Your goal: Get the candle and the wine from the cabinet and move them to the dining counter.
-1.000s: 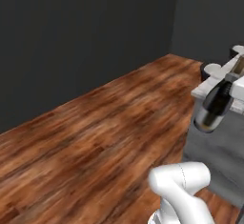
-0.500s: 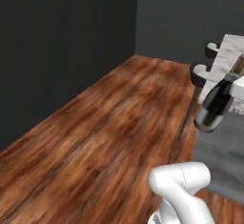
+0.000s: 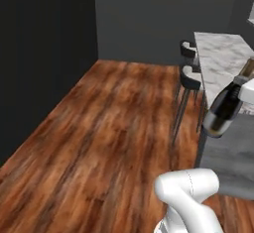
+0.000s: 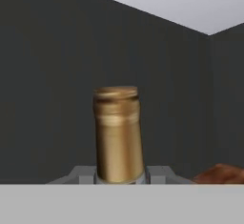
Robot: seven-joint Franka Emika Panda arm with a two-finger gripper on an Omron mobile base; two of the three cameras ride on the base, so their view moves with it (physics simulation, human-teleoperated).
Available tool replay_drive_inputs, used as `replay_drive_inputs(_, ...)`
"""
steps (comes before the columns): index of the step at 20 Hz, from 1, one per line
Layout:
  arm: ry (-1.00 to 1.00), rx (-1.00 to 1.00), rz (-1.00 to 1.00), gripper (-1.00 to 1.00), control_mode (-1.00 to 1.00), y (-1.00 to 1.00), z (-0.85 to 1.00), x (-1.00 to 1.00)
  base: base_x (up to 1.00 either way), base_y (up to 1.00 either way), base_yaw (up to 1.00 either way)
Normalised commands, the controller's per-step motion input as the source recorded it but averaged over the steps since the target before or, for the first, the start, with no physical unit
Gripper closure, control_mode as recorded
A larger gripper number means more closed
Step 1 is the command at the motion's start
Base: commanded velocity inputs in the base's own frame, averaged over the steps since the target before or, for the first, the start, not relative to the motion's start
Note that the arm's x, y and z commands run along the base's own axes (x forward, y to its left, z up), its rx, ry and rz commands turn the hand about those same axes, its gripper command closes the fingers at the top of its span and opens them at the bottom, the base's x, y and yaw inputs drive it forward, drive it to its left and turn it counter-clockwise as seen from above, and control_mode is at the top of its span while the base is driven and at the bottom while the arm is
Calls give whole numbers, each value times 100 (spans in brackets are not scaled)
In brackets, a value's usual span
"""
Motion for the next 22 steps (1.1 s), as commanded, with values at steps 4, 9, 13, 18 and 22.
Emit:
replay_drive_inputs(4, 0, 0, 0, 100, 100, 0, 0, 0, 65, 48, -47)
replay_drive_inputs(9, 0, 0, 0, 100, 100, 0, 0, 0, 69, 44, -46)
replay_drive_inputs(13, 0, 0, 0, 100, 100, 0, 0, 0, 76, 37, -44)
replay_drive_inputs(18, 0, 0, 0, 100, 100, 0, 0, 0, 80, 34, -43)
replay_drive_inputs(22, 0, 0, 0, 100, 100, 0, 0, 0, 82, 34, -43)
